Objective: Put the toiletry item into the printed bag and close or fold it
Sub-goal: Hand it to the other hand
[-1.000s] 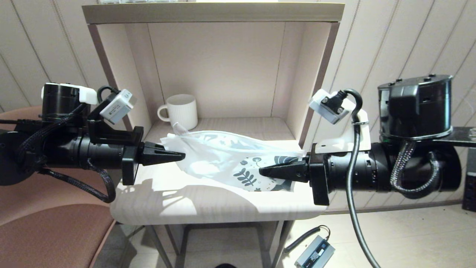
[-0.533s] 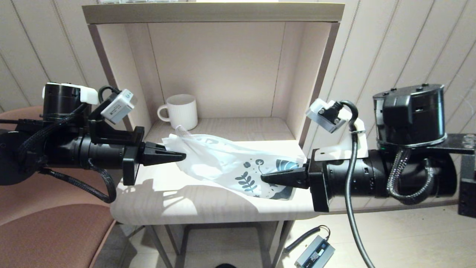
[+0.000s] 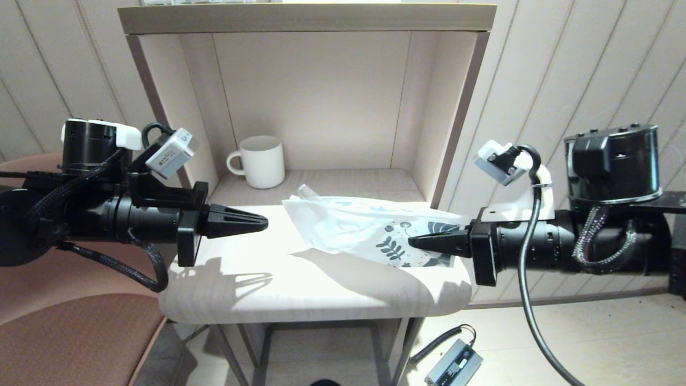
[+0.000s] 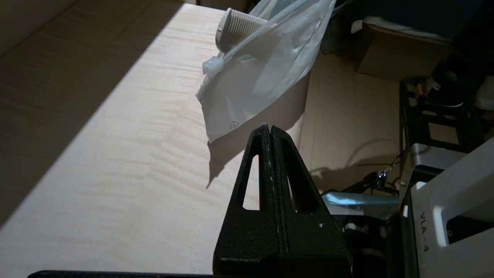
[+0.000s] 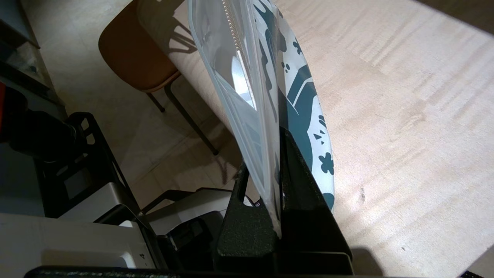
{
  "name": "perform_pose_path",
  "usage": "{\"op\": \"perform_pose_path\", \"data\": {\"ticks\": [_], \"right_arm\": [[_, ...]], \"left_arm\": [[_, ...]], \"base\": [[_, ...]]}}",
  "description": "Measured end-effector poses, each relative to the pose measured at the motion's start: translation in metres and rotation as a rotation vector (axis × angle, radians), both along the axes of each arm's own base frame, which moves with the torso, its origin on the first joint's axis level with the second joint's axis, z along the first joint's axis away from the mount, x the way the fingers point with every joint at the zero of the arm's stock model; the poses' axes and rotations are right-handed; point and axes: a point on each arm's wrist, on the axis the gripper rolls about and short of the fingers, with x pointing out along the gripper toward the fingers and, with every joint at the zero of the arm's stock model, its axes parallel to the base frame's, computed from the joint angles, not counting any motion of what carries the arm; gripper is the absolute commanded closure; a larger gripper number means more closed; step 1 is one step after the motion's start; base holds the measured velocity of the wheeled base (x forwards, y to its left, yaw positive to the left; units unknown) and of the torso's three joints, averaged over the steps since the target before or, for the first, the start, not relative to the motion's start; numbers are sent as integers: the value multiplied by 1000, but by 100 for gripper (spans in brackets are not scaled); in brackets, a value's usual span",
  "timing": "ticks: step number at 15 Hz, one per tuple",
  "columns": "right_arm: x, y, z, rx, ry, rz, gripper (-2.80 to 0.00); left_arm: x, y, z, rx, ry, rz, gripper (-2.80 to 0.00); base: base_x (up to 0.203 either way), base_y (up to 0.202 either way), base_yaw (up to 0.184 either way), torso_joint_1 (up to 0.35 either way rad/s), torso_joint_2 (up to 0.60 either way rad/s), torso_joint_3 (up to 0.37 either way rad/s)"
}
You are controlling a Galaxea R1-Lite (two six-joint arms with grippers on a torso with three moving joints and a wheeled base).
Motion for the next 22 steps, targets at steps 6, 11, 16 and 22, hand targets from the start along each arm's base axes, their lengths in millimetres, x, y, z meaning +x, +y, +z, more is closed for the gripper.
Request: {"op": "perform_pose_path", "data": {"ticks": [6,11,16,22], "right_arm": [[1,6,3,6,-4,18,0],[-7,2,11,23,-25,25,0],[-15,0,15,52,-2,92,0],[-14,21,21,78,20,203,0]], "left_arm": [[5,-1,1,-2,31,10,0],[10,12,1,-6,17,40,-280],[19,26,-1,-49,-41,18,-280],[16,14,-7,-60,-37,-46,-280]], "base": [[0,0,0,0,0,0],[0,0,0,0,0,0],[0,0,0,0,0,0],[0,0,0,0,0,0]]}}
